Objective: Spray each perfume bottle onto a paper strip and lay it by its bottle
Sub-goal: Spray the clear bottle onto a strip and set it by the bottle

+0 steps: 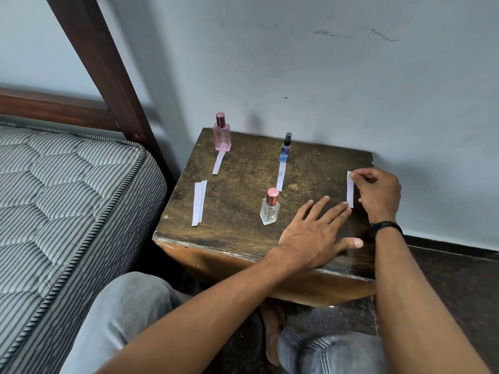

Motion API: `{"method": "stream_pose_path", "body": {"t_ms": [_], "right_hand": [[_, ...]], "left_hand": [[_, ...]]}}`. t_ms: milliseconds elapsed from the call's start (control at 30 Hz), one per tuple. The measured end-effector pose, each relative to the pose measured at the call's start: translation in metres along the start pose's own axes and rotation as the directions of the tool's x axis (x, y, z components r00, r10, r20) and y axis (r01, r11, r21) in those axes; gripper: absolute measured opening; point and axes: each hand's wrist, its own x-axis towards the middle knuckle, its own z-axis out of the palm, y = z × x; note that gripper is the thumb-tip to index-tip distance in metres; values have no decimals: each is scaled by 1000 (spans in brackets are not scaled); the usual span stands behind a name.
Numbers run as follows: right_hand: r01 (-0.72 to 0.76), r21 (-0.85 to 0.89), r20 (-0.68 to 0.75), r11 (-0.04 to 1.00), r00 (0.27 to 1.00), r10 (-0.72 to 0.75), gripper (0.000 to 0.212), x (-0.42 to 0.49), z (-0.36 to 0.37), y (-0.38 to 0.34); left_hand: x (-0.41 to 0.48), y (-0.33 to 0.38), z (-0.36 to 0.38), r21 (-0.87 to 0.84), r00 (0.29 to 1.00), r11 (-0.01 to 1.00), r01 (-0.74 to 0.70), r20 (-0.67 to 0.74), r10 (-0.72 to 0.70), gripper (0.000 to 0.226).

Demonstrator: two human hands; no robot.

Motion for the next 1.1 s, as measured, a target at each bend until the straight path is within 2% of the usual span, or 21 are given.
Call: {"method": "stream_pose_path", "body": {"t_ms": [167,400,533,1100], "right_hand": [[11,2,-5,1000,1000,-11,12,1,1,2],[65,-112,18,992,998,-63,16,2,0,1],[47,-150,40,988,998,-41,24,1,1,0],[32,-165,24,986,999,-29,29,-2,1,-3]], "left_hand": [[3,2,-2,-9,1000,1000,19,13,-19,79],[4,3,-5,-60,1000,998,26,-6,-26,76],[4,3,-5,-69,999,997,31,-9,-31,79],[5,0,-2,-132,1000,991,12,-22,-15,82]]}}
